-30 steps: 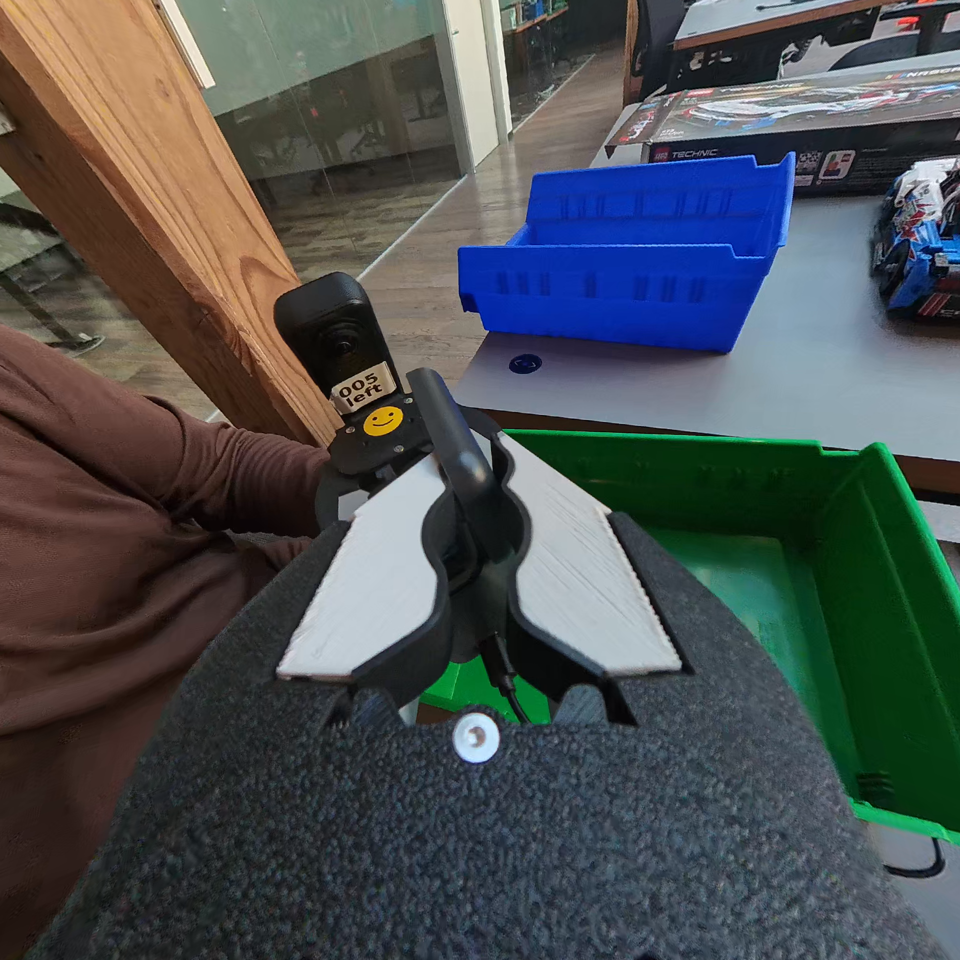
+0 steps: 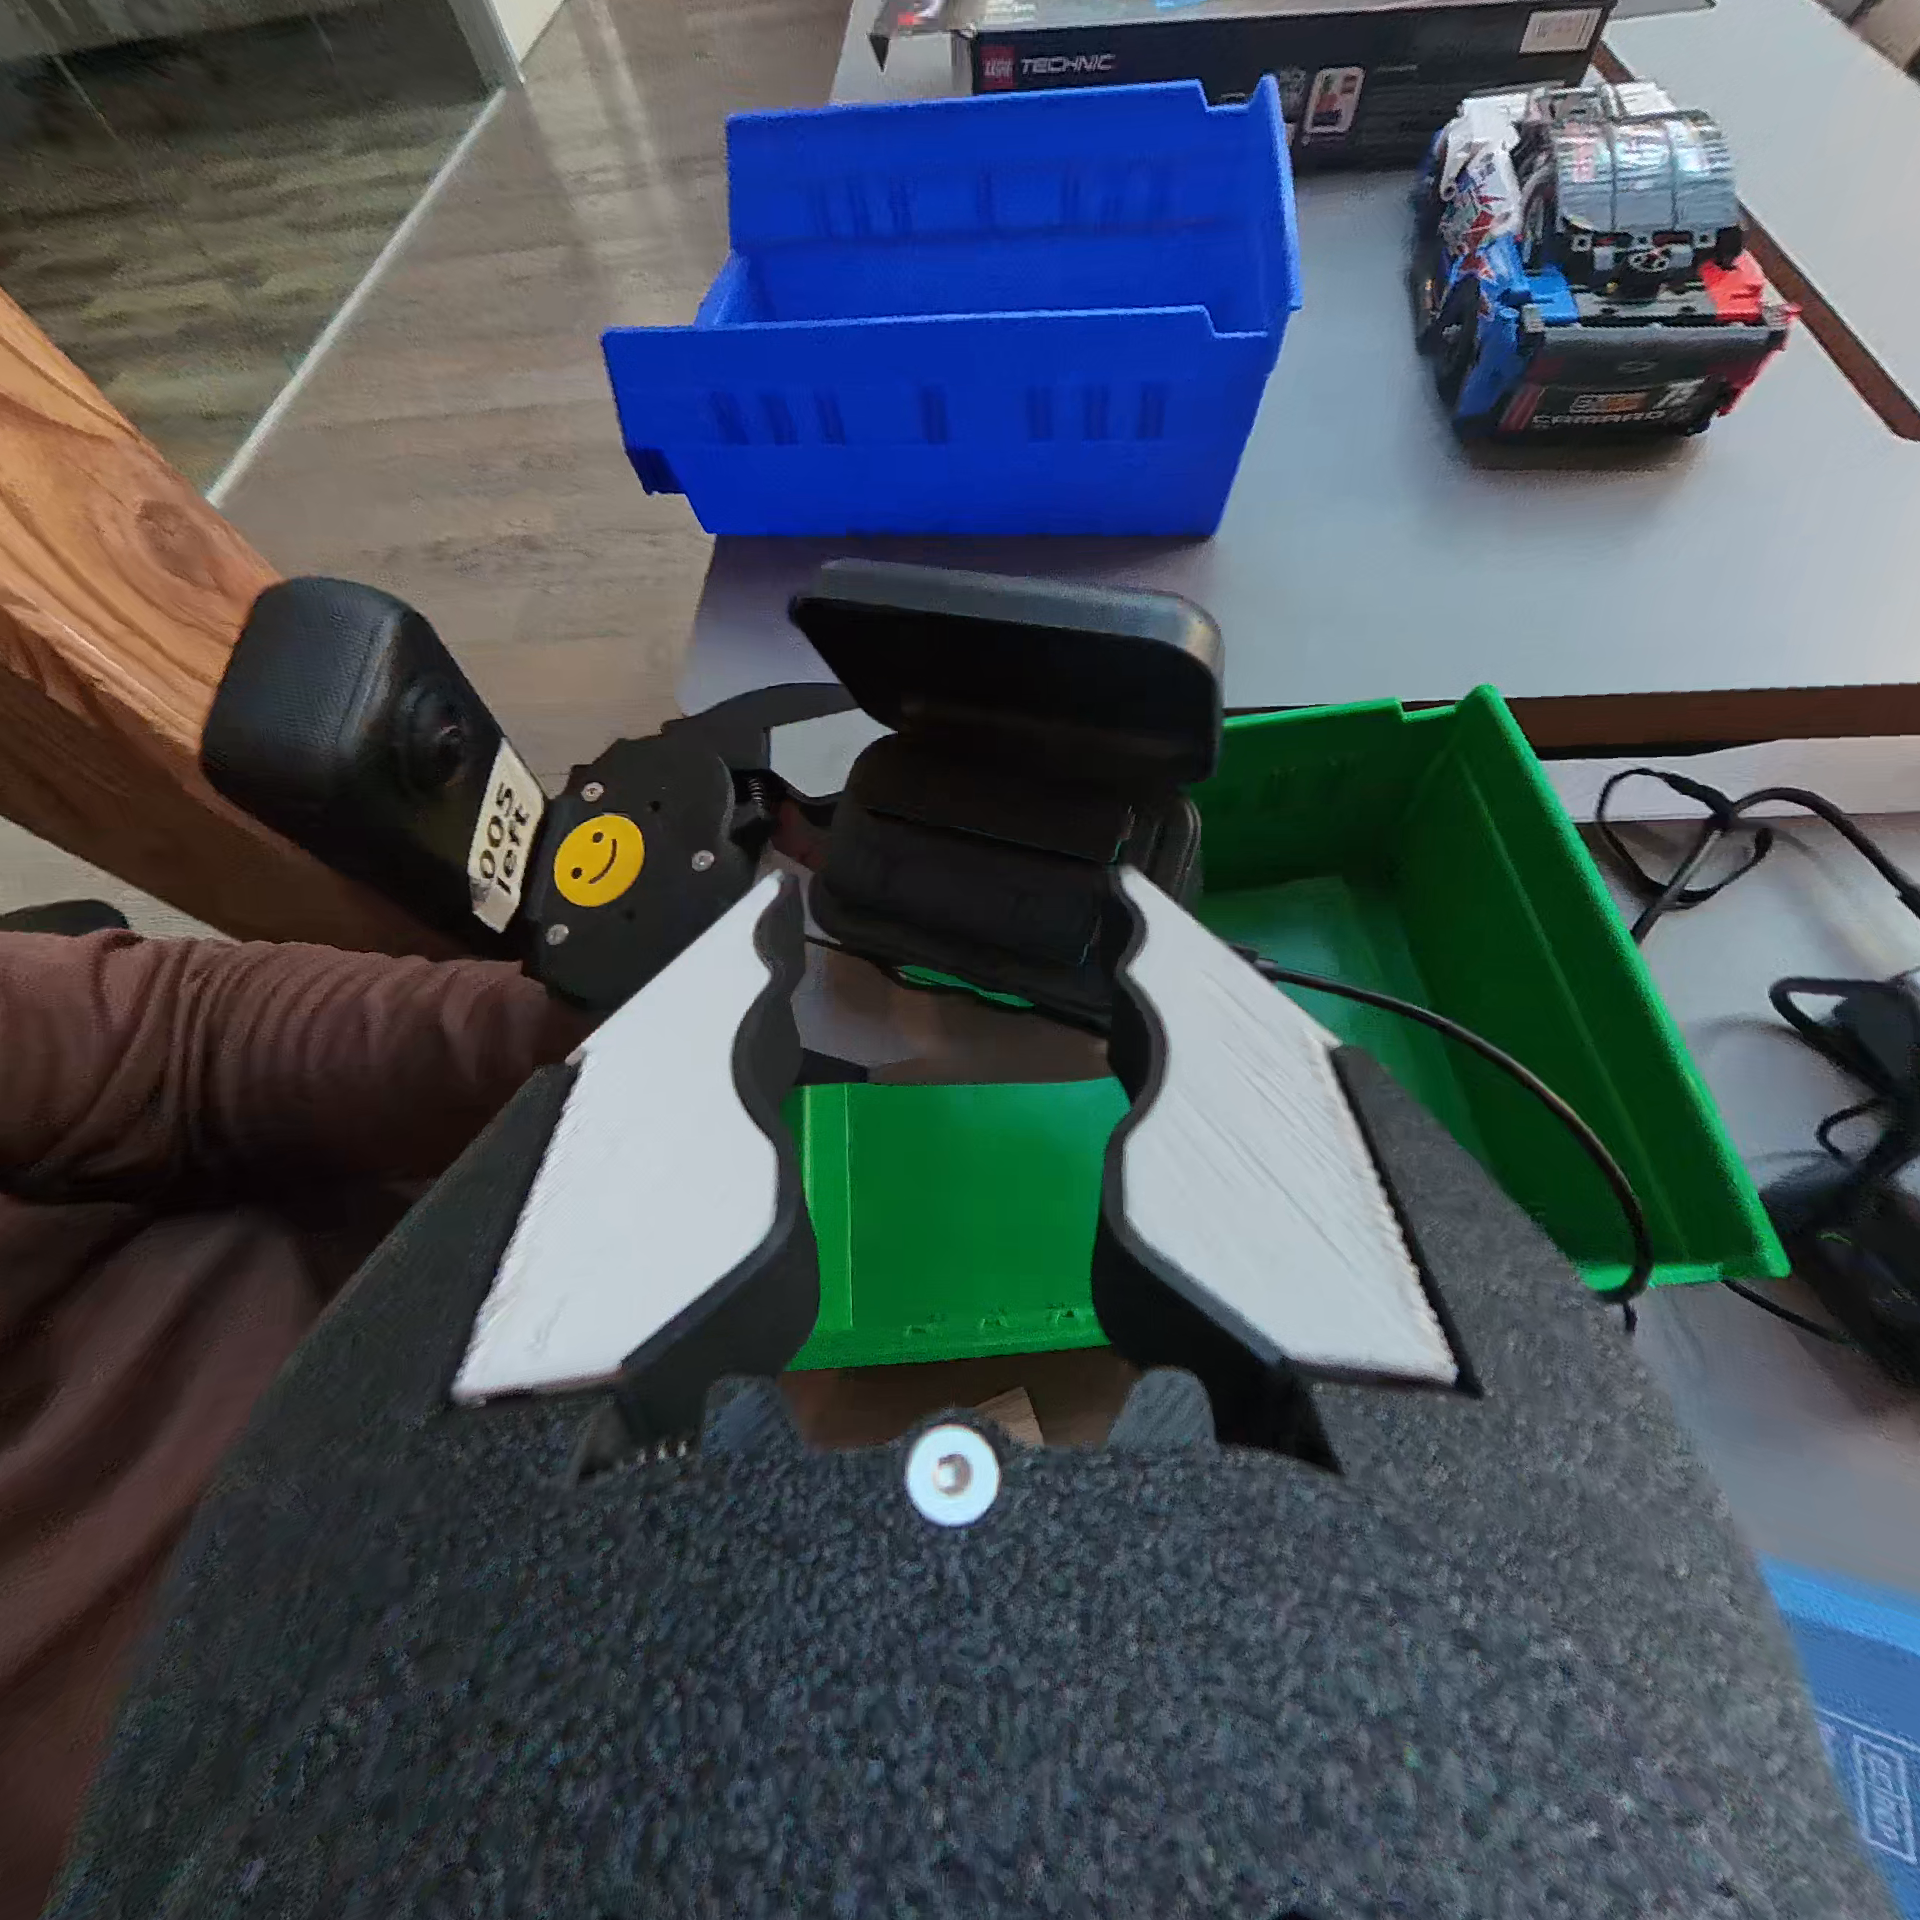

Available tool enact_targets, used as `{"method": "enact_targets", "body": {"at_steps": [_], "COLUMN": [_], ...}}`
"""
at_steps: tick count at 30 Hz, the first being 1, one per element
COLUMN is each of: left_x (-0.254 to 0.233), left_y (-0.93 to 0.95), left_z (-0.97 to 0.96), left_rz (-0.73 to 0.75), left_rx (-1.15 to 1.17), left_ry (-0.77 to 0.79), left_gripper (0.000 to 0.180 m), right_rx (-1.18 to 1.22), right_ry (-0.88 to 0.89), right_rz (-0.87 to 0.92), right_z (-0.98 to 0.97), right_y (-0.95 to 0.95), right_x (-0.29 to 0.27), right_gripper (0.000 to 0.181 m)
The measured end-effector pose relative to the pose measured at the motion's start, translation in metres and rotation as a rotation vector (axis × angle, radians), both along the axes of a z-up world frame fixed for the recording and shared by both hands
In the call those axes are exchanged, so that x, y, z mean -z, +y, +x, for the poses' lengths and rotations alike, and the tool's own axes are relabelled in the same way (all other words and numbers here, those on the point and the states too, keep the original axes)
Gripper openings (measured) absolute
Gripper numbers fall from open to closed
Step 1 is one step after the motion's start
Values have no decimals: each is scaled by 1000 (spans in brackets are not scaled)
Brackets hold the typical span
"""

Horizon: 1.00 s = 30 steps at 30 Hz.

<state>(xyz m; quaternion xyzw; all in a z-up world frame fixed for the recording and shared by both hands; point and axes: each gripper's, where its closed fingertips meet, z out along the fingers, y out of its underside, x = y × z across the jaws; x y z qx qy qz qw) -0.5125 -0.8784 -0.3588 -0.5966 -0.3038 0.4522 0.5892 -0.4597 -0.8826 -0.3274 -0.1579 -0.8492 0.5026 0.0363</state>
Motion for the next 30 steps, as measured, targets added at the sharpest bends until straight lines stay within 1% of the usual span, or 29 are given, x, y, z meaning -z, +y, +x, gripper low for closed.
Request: {"method": "enact_targets", "body": {"at_steps": [5,7,8,11,16,19,23,30], "left_x": [0,-3,-5,-8,-12,-14,-14,-15], "left_y": [-6,-9,-11,-13,-21,-23,-26,-29], "left_z": [-7,-6,-6,-5,-7,-7,-8,-9], "left_rz": [36,29,19,-8,-30,-38,-41,-62], "left_rx": [-45,-69,-81,-108,-153,-166,-176,-195], "left_ry": [11,42,54,81,106,122,129,142], "left_gripper": [76,76,75,76,76,76,76,76], "right_rx": [105,145,145,112,133,171,160,159], "right_ry": [144,195,212,202,213,252,280,270], "right_rz": [79,90,90,86,95,105,114,98], "right_z": [-11,-15,-15,-8,-8,-11,-8,-8], "right_y": [-6,-4,-5,-11,-12,-13,-17,-20], "right_x": [4,1,-1,1,1,0,0,2], "right_gripper": [58,66,67,69,70,70,61,60]}}
